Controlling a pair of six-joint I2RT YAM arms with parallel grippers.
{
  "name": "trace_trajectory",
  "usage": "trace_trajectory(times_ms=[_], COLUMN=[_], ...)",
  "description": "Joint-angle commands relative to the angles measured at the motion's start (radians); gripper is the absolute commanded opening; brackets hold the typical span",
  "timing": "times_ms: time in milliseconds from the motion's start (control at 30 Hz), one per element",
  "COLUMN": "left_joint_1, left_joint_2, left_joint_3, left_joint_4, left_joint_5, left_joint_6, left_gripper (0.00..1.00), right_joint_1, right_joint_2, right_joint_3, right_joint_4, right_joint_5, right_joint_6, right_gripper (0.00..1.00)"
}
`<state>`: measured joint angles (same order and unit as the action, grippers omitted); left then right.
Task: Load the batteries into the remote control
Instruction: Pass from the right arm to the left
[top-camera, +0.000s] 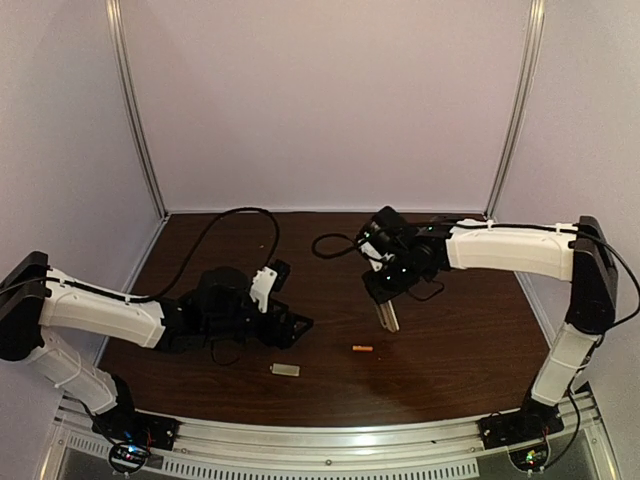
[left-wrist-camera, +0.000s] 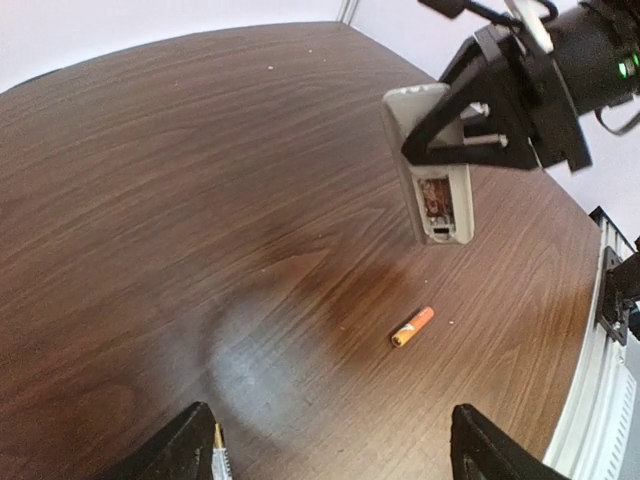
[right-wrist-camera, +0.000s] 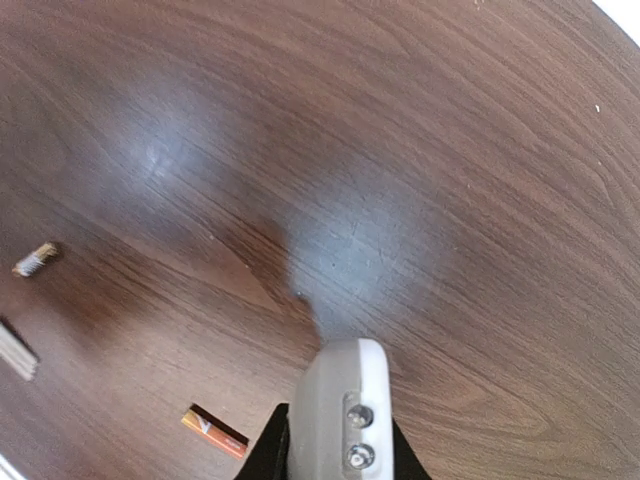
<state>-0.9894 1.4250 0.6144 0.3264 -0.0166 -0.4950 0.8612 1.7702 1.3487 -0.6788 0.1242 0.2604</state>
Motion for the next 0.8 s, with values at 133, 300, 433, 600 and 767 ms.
trace_trajectory(times_ms=[133,300,433,600,767], left_joint_1=[0.0,-0.003,-0.004,-0.005,-0.005], left_joint_2=[0.075,0.159,0.217,0.301,0.35], left_joint_3=[0.141,0.179,0.206,0.225,0.204], left_joint_4=[0.089,0.231,0.341,0.435,0.592], left_joint_5=[0.199,0.296,0.37,0.47,0.558], left_joint_6=[-0.001,-0.101,-0.163,-0.233,-0.314], left_gripper=[0.82,0.81,0.75,0.64,0.48], right_joint_1=[-0.163,-0.171,-0.171,-0.171,-0.171], right_joint_2=[-0.277,-0.316,-0.33,-0.354,-0.366], right_joint_3=[-0.157,-0.243,-0.292,-0.331,-0.355], right_joint_4=[0.233,0.38,0.476,0.555,0.639], right_joint_5=[-0.553,-0.743,-0.842,-0.913,-0.975], right_joint_6=[0.12,0.191,0.24,0.265,0.303], right_gripper=[0.0,0.0,0.0,0.0,0.01])
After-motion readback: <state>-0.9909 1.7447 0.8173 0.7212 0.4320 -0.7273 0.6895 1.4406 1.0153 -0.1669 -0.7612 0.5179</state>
